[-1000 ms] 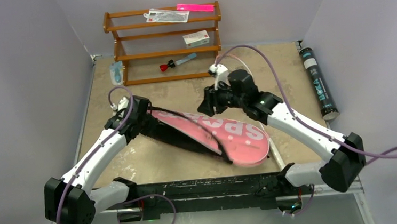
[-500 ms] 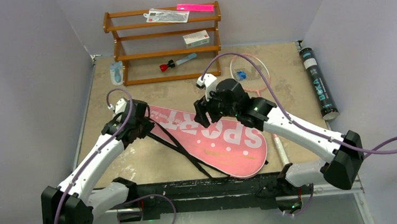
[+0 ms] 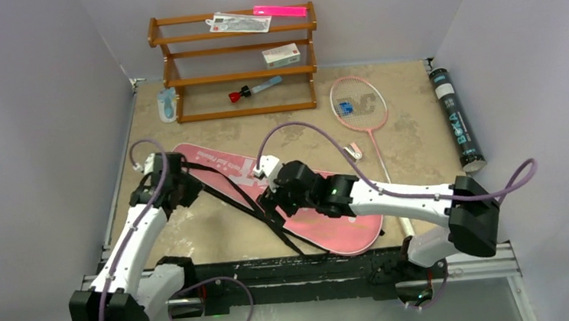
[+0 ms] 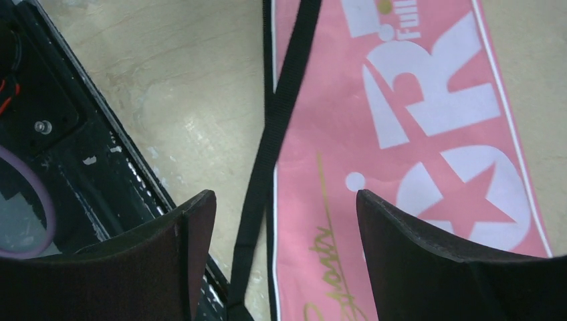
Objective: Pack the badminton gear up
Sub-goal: Place the racket in the racket bag.
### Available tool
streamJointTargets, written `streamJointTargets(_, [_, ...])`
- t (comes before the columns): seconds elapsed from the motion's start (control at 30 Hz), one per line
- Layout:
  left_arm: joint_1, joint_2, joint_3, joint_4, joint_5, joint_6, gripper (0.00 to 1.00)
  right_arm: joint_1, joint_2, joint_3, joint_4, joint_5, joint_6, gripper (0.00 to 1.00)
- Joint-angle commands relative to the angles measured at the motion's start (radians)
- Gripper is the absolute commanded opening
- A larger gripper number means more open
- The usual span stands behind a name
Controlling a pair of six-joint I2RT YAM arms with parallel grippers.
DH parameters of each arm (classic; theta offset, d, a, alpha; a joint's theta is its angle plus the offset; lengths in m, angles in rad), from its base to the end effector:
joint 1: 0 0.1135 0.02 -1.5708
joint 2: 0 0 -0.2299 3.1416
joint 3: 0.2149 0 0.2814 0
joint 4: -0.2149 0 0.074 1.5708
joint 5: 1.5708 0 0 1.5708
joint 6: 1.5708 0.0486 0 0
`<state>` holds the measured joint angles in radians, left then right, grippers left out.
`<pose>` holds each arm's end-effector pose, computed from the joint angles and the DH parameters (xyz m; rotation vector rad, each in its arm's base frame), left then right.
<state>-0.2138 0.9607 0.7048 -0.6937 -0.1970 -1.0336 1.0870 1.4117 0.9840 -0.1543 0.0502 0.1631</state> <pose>0.2368 -0.0417 0.1915 -1.0747 2.2733 -0.2696 0.1701 0.3184 0.2137 -0.9663 2.0085 0.6576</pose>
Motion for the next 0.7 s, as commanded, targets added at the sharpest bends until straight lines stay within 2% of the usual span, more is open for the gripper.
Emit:
streamJointTargets(0.0, [0.255, 0.006, -0.058, 0.069, 0.254, 0.083, 0.27, 0.076, 0.049, -0.017, 0.15, 0.135, -0.024, 0.78])
streamJointTargets(0.13, [0.293, 0.004, -0.034, 0.044, 0.228, 0.072, 0.26, 0.131, 0.149, 0.032, 0.16, 0.227, -0.04, 0.75])
streamJointTargets(0.27, [0.298, -0.008, -0.022, 0.033, 0.207, 0.076, 0.27, 0.174, 0.283, 0.123, 0.074, 0.352, -0.037, 0.75])
streamJointTargets(0.53, [0.303, -0.01, -0.014, 0.026, 0.2, 0.074, 0.27, 0.191, 0.457, 0.201, 0.011, 0.487, 0.024, 0.78])
streamJointTargets(0.6, [0.305, -0.011, -0.012, 0.027, 0.199, 0.077, 0.27, 0.191, 0.484, 0.208, -0.005, 0.52, 0.034, 0.75])
streamJointTargets(0.67, [0.307, -0.014, -0.011, 0.033, 0.199, 0.081, 0.27, 0.191, 0.5, 0.214, -0.016, 0.539, 0.031, 0.65])
